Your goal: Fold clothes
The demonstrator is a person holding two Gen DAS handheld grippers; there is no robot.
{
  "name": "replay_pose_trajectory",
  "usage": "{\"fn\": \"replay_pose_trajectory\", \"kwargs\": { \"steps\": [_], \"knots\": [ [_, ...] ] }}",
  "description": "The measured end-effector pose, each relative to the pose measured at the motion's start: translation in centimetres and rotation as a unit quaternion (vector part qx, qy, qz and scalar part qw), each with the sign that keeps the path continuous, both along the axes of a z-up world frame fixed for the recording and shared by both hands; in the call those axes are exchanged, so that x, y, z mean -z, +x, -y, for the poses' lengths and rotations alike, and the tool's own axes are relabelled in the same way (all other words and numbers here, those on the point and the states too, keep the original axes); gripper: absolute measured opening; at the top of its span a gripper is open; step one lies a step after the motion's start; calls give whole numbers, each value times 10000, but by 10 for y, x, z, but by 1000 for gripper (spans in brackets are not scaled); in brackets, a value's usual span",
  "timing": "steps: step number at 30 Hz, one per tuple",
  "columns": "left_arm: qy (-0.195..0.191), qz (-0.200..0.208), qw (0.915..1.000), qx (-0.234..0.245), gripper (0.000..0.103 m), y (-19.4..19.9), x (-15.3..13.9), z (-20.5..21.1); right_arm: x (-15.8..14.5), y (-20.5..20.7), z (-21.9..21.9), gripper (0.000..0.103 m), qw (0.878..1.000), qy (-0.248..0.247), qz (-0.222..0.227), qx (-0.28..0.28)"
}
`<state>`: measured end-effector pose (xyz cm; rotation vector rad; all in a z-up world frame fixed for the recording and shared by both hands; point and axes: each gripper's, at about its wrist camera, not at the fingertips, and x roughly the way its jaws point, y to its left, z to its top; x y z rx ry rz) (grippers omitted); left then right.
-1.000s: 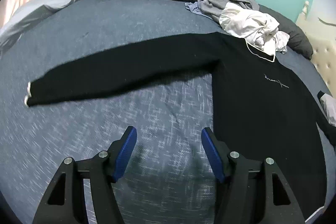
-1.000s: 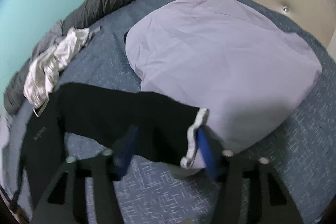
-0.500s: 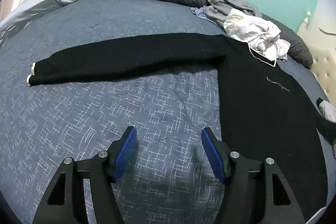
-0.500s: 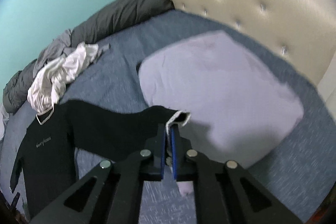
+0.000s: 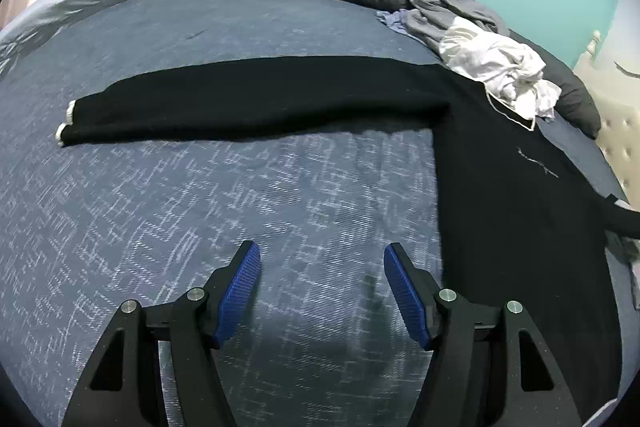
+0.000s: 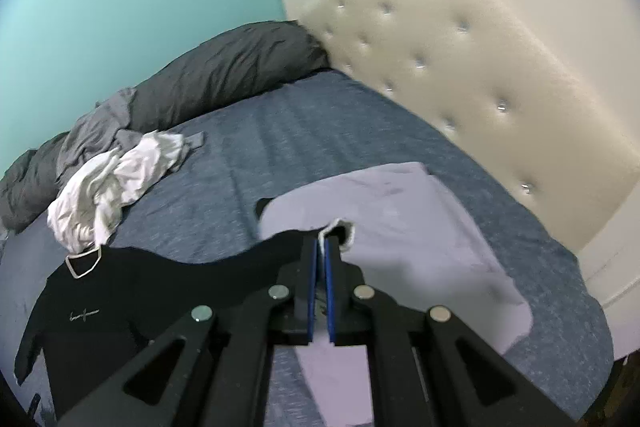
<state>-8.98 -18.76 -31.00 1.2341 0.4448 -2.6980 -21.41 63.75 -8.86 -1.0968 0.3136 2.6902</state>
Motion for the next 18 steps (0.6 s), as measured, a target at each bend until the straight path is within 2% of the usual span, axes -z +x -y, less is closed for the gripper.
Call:
{"fn": "replay_pose_trajectory", "kwargs": {
  "steps": [4, 9, 13, 18],
  "knots": [
    [-50, -48, 9998, 207, 68, 0, -6, -9, -9, -4, 45, 3, 9985, -19, -92, -533],
    [34, -94, 9993, 365, 69, 5, -10, -14, -27, -9, 130, 3, 9895, -191, -256, -1410],
    [118, -140, 9990, 398, 70, 11, -14, -15, -45, -6, 220, 3, 9733, -527, -471, -2186],
    [209, -200, 9986, 441, 71, 19, -17, -15, -52, 10, 345, 3, 9442, -689, -390, -3197]
  ]
}}
